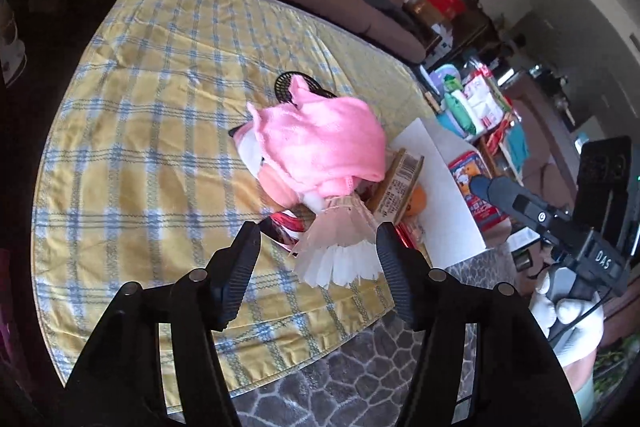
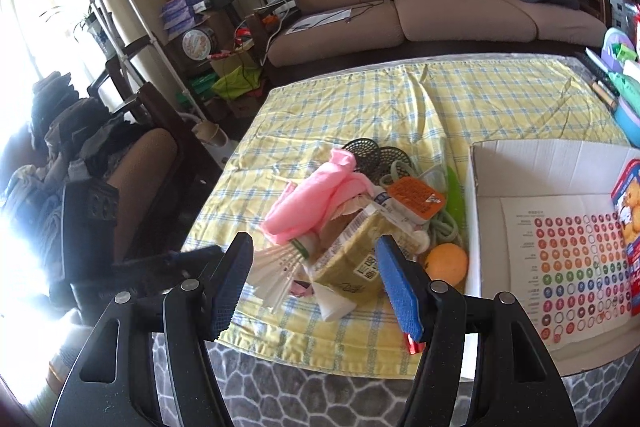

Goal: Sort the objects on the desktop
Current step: 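Move the right gripper back to the items on the cloth, then grasp the red mascara tube with the right gripper and lift it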

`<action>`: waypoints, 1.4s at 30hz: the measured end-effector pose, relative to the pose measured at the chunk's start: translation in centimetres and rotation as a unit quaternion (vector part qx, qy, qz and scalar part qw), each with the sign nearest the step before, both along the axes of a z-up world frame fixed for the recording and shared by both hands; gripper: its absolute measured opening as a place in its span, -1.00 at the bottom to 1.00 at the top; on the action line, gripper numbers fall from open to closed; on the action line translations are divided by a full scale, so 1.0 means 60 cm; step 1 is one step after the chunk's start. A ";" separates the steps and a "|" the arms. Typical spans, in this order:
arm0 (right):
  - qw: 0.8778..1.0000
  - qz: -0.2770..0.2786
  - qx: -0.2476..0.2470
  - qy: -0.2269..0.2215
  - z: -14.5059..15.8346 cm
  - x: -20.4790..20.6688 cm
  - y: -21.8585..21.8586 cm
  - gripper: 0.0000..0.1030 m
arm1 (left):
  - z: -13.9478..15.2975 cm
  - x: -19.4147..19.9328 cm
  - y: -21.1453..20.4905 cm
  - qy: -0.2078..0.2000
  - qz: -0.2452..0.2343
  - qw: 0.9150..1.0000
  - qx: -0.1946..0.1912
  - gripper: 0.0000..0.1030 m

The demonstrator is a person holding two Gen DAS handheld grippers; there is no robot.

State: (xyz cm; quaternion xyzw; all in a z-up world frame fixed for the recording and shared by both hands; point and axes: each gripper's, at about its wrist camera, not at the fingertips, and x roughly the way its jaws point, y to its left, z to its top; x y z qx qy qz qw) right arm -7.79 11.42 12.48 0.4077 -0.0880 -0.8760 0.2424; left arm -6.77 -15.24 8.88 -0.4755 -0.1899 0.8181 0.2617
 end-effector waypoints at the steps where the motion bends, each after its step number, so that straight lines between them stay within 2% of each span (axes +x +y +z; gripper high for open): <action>1: 1.000 -0.001 -0.007 -0.006 -0.002 -0.003 0.000 0.28 | -0.001 -0.001 0.016 0.005 -0.007 1.000 -0.018 0.18; 4: 0.999 0.001 -0.040 -0.023 -0.004 -0.011 0.000 0.28 | -0.004 -0.002 0.049 0.021 -0.019 0.996 -0.079 0.20; 5: 0.998 0.002 -0.049 -0.028 -0.003 -0.016 0.000 0.28 | -0.006 -0.003 0.052 0.021 -0.022 0.996 -0.083 0.20; 8: 0.999 0.004 -0.042 -0.029 0.008 -0.038 -0.011 0.28 | -0.001 0.004 0.051 0.012 -0.028 0.998 -0.060 0.20; 12: 0.999 0.003 0.007 -0.036 0.010 -0.071 -0.031 0.28 | 0.011 0.013 0.043 0.021 -0.030 0.997 -0.074 0.33; 14: 0.999 -0.015 0.030 -0.026 0.014 -0.067 -0.025 0.28 | 0.012 0.013 0.033 0.015 -0.022 0.998 -0.064 0.33; 16: 0.999 -0.013 0.047 -0.016 0.014 -0.051 -0.019 0.26 | 0.017 0.013 0.025 0.009 -0.021 0.998 -0.052 0.33; 17: 0.997 -0.006 0.073 -0.011 0.009 -0.038 -0.019 0.23 | 0.021 0.014 0.022 0.009 -0.019 0.999 -0.049 0.33; 18: 0.993 0.001 0.115 -0.009 -0.002 -0.024 -0.022 0.10 | 0.024 0.013 0.020 0.009 -0.018 0.999 -0.046 0.33; 19: 0.990 0.008 0.141 -0.011 -0.011 -0.018 -0.026 -0.11 | 0.027 0.012 0.017 0.008 -0.018 0.999 -0.041 0.33; 20: 0.983 0.025 0.181 -0.019 -0.028 -0.011 -0.031 -0.21 | 0.029 0.010 0.013 0.006 -0.016 0.999 -0.034 0.33; 22: 0.974 0.045 0.217 -0.036 -0.052 -0.007 -0.036 -0.53 | 0.031 0.007 0.008 0.001 -0.013 1.000 -0.022 0.33; 28: 0.953 0.064 0.290 -0.051 -0.096 -0.020 -0.048 -0.57 | 0.033 0.009 0.004 0.001 -0.012 1.000 -0.018 0.33; 30: 0.943 0.069 0.322 -0.056 -0.110 -0.035 -0.062 -0.57 | 0.032 0.008 0.002 -0.001 -0.010 1.000 -0.015 0.33; 36: 0.923 0.067 0.365 -0.102 -0.161 -0.070 -0.078 -0.58 | 0.024 0.000 -0.021 -0.020 0.010 1.000 0.010 0.33; 38: 0.921 0.069 0.366 -0.117 -0.179 -0.079 -0.075 -0.54 | 0.024 -0.002 -0.031 -0.024 0.014 0.999 0.022 0.33; 40: 0.924 0.067 0.357 -0.120 -0.183 -0.082 -0.073 -0.52 | 0.025 -0.002 -0.038 -0.026 0.017 0.999 0.030 0.34; 42: 0.926 0.069 0.351 -0.121 -0.183 -0.081 -0.070 -0.59 | 0.028 -0.002 -0.040 -0.026 0.017 0.999 0.033 0.34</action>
